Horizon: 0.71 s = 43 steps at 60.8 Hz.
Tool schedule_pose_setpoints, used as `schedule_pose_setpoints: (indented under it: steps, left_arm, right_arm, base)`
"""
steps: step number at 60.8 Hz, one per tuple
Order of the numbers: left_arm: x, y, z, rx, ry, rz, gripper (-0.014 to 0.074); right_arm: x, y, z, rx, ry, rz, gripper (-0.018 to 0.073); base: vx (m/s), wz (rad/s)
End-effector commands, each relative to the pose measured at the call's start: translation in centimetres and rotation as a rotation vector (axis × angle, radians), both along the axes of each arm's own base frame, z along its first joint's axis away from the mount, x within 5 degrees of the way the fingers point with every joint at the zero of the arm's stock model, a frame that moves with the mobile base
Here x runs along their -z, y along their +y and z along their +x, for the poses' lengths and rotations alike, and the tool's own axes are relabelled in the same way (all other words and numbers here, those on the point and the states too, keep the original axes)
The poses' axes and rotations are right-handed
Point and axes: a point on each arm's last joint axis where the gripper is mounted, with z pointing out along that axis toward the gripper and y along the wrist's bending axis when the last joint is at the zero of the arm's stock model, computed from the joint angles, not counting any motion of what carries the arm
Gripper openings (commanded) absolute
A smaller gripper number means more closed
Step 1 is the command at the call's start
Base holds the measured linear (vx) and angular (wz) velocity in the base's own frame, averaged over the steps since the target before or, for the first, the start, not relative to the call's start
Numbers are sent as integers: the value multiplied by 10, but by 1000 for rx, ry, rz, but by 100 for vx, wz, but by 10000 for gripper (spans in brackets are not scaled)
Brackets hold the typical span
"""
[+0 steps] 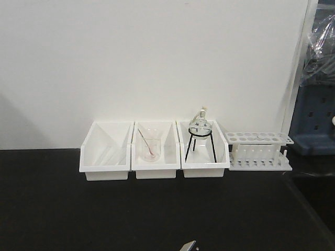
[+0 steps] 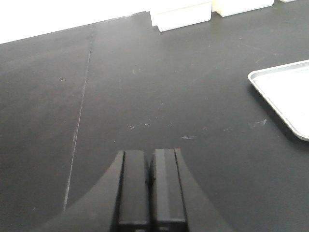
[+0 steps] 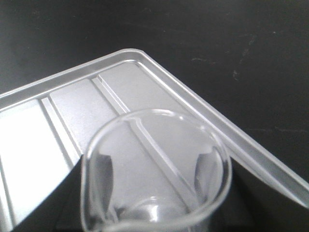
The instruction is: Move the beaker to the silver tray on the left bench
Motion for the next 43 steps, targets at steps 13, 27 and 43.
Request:
schedule_pose_setpoints:
  steps: [13,27,43]
  left_arm:
    - [-1,-1,2,15,-68,-12,1]
    - [-1,-1,2,15,-68,-12,1]
    - [-1,-1,2,15,-68,-12,1]
  right_arm:
    - [-24,5,7,-1,-89,73,478]
    - [-27,2,11,59,-84,95,622]
    - [-76,1,11,76,-191,171,617]
  base:
    - [0,0]
    - [0,0]
    - [0,0]
